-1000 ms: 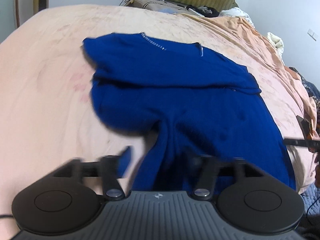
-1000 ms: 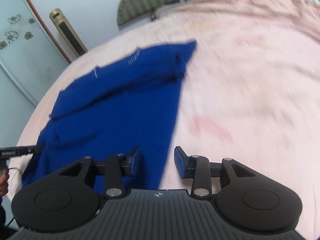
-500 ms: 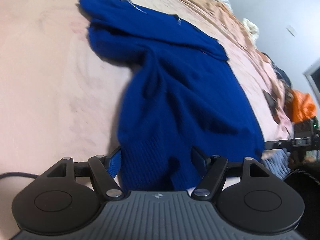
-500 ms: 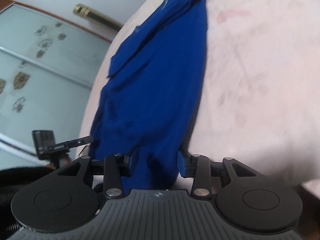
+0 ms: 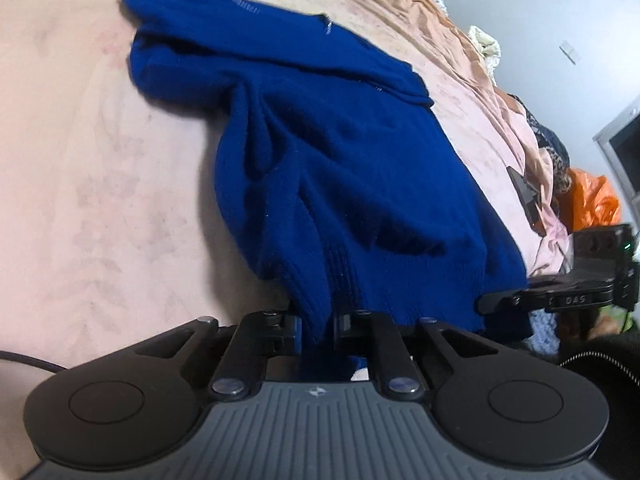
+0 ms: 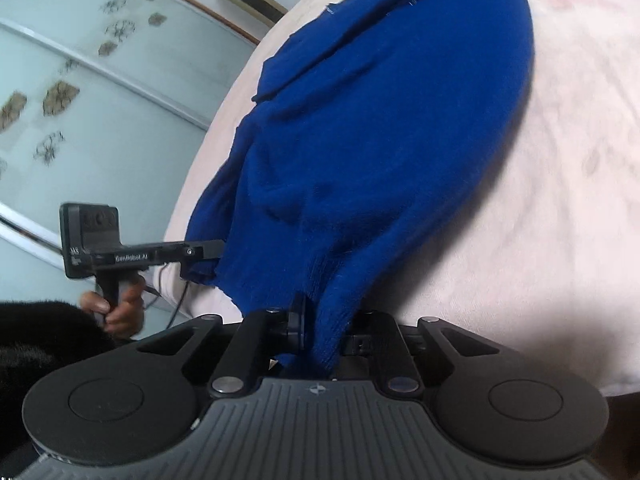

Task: Fold small clothes
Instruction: 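Lift the held hem with both grippers and fold it toward the neckline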

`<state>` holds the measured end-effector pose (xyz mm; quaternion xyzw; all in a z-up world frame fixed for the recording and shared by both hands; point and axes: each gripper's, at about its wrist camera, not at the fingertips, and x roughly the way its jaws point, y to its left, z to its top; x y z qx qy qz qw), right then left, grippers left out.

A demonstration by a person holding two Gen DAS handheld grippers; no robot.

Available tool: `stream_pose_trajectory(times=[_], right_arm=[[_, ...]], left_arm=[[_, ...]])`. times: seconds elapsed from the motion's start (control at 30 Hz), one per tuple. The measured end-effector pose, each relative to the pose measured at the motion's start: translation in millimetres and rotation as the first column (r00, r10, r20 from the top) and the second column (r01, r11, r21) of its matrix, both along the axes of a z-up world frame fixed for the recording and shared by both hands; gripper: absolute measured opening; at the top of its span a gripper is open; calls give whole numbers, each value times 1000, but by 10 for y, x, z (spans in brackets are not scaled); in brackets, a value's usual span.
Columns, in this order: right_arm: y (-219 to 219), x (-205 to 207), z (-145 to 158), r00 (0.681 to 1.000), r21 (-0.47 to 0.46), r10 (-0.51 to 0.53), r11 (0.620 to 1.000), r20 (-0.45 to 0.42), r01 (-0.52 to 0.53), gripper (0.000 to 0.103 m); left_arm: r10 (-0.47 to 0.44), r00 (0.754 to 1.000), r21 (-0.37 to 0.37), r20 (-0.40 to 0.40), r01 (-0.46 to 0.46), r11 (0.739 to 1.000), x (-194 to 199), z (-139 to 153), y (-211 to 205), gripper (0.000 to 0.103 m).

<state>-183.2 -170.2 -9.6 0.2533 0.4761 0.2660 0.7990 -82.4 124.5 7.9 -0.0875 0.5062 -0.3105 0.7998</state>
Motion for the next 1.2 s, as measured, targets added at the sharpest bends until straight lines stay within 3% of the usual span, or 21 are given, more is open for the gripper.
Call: stream_pose_trajectory(times=[0.1,0.23,0.33,0.5,0.67,0.87,0.97,1.1,1.2], right_arm=[[7,-64,281,995,-44,37,999,90,-33,14],[-36,-189,741,969,-104,82,993,232,-59,12],[-136,-281,968,950,-116,90,992,300,-57,12],[-424,-338,1069,944,-38,13,999,331,0,12],[-567,-232,983,957,38,-83,996,278,75,12],[-482,61,1002,947,80,-128,991,296,109,12],[-431,262,1021,934,72,-169,985,316,154,12],[-359,507,1006,916,31,-227,973,331,230,12],[-201,663,1002,892,-102,-247,947,378,305,12]], left_arm=[[-26,995,-35,94,29,999,-120,236,7,11],[-49,960,-88,276,77,993,-316,658,59,11],[-43,937,-102,347,83,991,-390,849,119,11],[-33,937,-94,347,70,993,-394,830,172,11],[-1,951,-76,308,25,997,-257,750,125,11],[54,929,-72,366,-30,997,40,951,-3,11],[87,927,-37,364,-79,996,241,999,-112,11],[128,918,109,375,-181,977,504,988,-363,11],[137,915,152,379,-208,966,674,945,-514,12]])
